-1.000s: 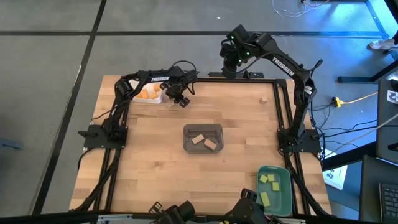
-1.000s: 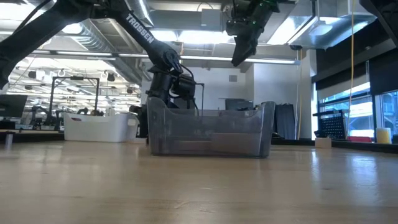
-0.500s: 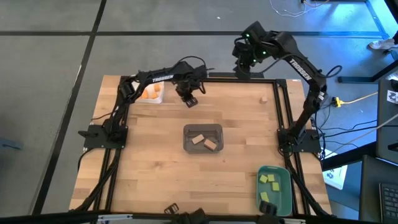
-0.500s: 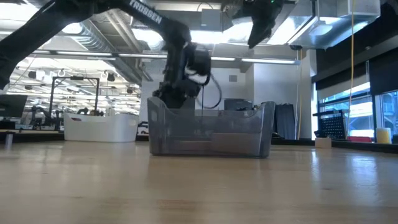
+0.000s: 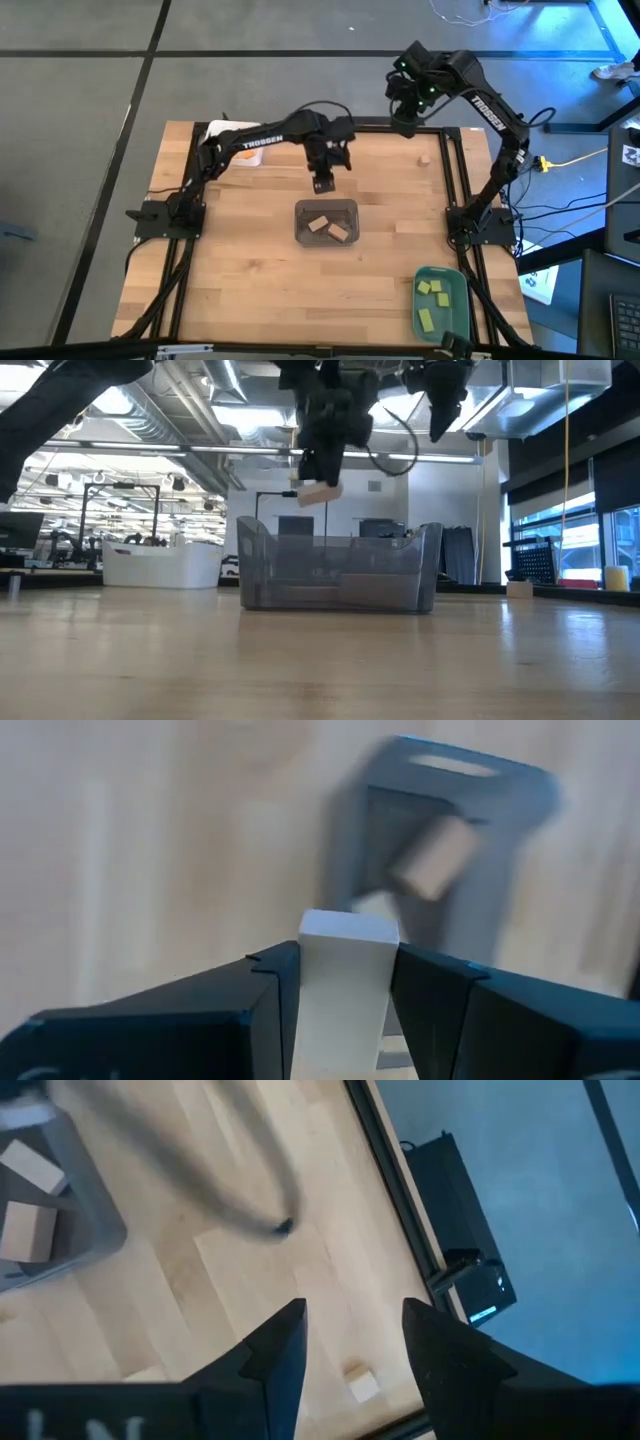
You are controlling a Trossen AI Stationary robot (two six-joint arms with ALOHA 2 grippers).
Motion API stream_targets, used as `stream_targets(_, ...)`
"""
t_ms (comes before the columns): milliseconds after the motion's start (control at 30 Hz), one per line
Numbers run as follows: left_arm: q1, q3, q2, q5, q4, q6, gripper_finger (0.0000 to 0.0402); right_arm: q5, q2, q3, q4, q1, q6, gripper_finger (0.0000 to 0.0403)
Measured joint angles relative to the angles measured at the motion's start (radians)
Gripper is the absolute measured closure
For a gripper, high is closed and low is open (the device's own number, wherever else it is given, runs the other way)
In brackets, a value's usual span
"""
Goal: Sort & place blocks by color
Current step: Put the brown block into the black bin
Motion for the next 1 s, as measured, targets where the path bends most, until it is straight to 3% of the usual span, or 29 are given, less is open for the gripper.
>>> stream_targets(133,-0.069,0.000,0.000,0.062,-0.005,0.045,0.0298,0.001,-0.021,0.000,0.001,0.000,0.014,0.0237)
stream_targets(333,-0.142,-0.077,0.000,0.067,0.081,0.016,0.0298,-0.010,-0.074,0.000,0.001,0.003,0.050,0.0237)
stream_targets(600,-0.169,-0.209,0.000,0.043,0.248,-0.114,0.0289,-0.010,-0.152,0.000,0.001,0.032,0.050,0.0237)
stream_targets(1000,-0.175,-0.301,0.000,-0.058,0.305,-0.174,0.0277,-0.018,-0.174,0.000,0.002,0.071,0.053,0.0237)
